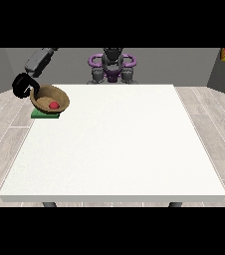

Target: Pick the cup and pour the ball into the bowl, then pick the bowl and place it on the pad

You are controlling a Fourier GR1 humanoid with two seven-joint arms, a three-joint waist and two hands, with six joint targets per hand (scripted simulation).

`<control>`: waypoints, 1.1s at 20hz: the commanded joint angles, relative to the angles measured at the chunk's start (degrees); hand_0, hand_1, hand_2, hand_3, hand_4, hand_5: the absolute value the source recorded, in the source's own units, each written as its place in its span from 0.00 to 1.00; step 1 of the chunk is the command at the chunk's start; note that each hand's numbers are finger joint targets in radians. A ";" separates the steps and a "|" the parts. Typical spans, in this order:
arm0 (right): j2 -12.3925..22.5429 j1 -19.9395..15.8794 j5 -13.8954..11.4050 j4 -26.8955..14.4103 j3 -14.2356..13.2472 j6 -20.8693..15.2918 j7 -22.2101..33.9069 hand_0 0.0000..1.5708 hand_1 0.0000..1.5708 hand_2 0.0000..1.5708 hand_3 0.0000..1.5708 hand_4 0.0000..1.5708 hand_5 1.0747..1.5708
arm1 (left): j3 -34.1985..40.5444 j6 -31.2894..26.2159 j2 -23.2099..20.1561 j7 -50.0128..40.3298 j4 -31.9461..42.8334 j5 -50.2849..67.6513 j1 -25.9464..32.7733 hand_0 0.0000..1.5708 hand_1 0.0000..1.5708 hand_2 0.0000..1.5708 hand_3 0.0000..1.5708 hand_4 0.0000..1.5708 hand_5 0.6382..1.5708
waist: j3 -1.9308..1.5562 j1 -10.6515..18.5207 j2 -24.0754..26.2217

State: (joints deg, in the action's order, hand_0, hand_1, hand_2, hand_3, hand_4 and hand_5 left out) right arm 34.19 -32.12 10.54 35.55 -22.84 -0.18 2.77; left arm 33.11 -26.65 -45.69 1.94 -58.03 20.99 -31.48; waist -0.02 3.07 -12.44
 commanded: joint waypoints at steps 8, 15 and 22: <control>5.44 -0.42 0.44 -5.40 -3.85 -3.90 -2.82 0.96 0.96 0.90 0.52 0.00 0.96 | 0.10 -0.35 -0.17 0.96 -2.12 1.49 2.51 0.00 0.00 0.00 0.00 0.76 0.99 | -0.03 1.72 -0.86; -1.42 -4.72 1.13 -2.35 -2.51 -9.25 -3.22 0.92 0.92 0.88 0.43 0.00 0.93 | 0.66 -2.03 -2.23 6.53 3.90 0.38 1.39 0.00 0.00 0.00 0.00 0.76 0.99 | 0.03 1.36 -3.59; 2.20 -6.10 -2.13 -3.75 0.89 -5.41 -3.11 0.12 0.12 0.26 0.50 0.00 0.76 | 1.23 -3.03 -5.57 5.94 4.46 1.44 -0.55 0.00 0.00 0.00 0.00 0.76 1.00 | 0.01 2.30 -6.66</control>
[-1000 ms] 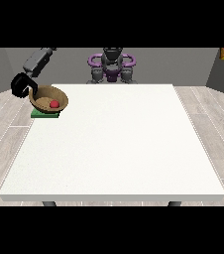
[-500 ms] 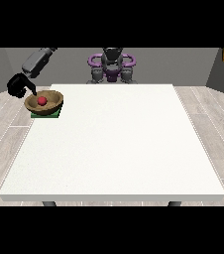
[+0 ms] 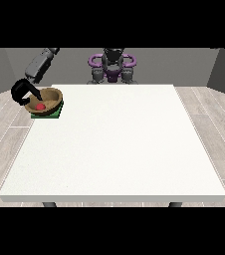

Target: Pick the cup and pour the ball into the bowl, then pick the bowl and place it on the pad

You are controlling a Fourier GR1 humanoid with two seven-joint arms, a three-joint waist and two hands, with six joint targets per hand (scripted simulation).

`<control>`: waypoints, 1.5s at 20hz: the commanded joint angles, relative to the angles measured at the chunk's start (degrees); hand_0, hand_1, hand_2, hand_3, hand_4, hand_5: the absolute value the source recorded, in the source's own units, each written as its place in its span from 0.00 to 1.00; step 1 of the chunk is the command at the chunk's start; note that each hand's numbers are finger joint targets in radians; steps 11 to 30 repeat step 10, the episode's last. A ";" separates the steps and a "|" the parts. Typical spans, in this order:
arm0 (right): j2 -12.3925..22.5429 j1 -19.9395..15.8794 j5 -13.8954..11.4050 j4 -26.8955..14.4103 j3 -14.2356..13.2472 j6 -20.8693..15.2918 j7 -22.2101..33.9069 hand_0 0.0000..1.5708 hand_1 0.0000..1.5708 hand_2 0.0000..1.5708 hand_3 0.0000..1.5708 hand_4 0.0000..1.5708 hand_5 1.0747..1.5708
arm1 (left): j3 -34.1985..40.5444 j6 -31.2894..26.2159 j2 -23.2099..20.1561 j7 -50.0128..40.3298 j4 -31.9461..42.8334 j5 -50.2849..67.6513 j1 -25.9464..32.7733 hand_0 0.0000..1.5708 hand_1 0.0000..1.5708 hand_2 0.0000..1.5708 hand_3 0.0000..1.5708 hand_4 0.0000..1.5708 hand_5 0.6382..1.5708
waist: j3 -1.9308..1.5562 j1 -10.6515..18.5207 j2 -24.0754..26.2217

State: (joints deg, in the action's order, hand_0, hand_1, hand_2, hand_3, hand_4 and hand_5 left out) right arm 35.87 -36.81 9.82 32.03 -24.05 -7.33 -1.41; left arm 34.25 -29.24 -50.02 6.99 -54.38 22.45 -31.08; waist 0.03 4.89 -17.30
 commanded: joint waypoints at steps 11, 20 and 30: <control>4.56 -2.86 -4.51 -0.32 6.48 7.74 9.31 0.00 0.00 0.00 0.00 0.13 0.61 | -4.87 5.37 6.46 -5.25 -1.92 -1.41 2.64 0.00 0.00 0.00 0.00 0.76 1.00 | 0.05 -2.93 11.88; 4.56 -2.86 -4.51 -0.32 6.48 7.74 9.31 0.00 0.00 0.00 0.00 0.13 0.61 | -4.87 5.37 6.46 -5.25 -1.92 -1.41 2.64 0.00 0.00 0.00 0.00 0.76 1.00 | 0.05 -2.93 11.88; 4.56 -2.86 -4.51 -0.32 6.48 7.74 9.31 0.00 0.00 0.00 0.00 0.13 0.61 | -4.87 5.37 6.46 -5.25 -1.92 -1.41 2.64 0.00 0.00 0.00 0.00 0.76 1.00 | 0.05 -2.93 11.88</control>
